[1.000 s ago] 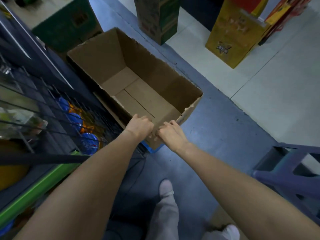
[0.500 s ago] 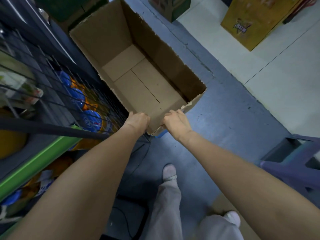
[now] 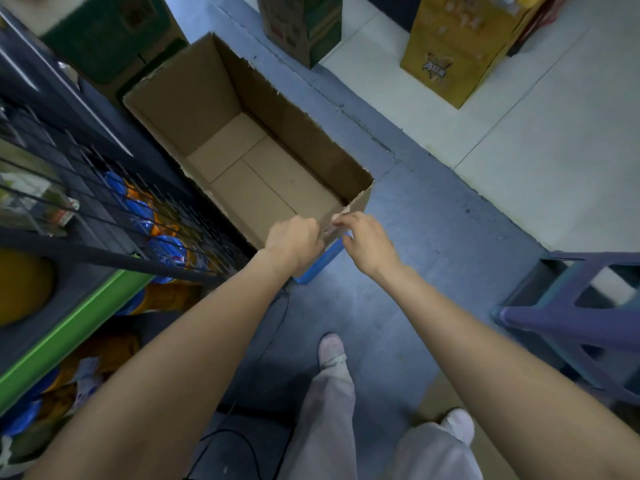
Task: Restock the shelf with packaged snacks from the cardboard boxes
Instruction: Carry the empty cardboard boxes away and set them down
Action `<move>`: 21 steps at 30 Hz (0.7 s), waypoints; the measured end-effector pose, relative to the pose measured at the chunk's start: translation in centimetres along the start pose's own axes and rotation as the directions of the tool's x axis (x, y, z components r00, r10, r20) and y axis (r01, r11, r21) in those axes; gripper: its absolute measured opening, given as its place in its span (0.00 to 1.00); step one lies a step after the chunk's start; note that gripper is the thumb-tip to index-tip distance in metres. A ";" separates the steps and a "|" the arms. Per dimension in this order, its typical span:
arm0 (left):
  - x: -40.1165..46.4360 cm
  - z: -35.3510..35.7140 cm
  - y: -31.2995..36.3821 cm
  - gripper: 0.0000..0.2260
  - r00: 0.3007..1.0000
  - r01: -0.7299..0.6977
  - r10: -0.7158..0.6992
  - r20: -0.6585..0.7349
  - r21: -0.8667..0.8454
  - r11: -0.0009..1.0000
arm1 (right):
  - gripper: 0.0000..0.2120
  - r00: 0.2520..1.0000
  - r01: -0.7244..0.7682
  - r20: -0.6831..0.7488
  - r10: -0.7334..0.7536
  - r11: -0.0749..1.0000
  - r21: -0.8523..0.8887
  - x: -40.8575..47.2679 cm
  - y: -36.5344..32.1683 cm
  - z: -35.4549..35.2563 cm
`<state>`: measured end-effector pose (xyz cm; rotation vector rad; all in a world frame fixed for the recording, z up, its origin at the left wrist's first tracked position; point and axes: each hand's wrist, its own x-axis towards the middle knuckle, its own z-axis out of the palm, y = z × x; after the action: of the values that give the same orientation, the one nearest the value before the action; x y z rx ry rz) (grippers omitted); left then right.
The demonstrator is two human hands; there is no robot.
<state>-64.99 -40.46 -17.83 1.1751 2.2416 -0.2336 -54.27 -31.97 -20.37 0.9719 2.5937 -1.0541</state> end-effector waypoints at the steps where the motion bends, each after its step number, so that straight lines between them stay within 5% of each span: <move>1: -0.1 -0.7 1.5 0.15 1.000 -0.003 0.003 -0.022 -0.021 1.000 | 0.20 0.999 -0.050 -0.017 0.051 0.998 0.031 -0.9 0.8 -1.3; 8: -0.7 -5.1 17.7 0.12 0.981 -0.116 0.075 -0.178 -0.236 0.965 | 0.15 0.887 -0.363 -0.216 0.408 0.905 0.222 -9.9 10.6 -12.1; 21: -9.2 -0.7 65.3 0.12 0.802 -0.594 0.580 -0.145 -0.079 0.801 | 0.17 0.457 -0.685 -0.473 0.753 0.638 0.353 -39.8 40.3 -30.4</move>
<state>-9.24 -7.71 -4.62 1.7823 1.8270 0.2250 4.26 -10.01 -5.21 2.4798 1.9991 -0.6957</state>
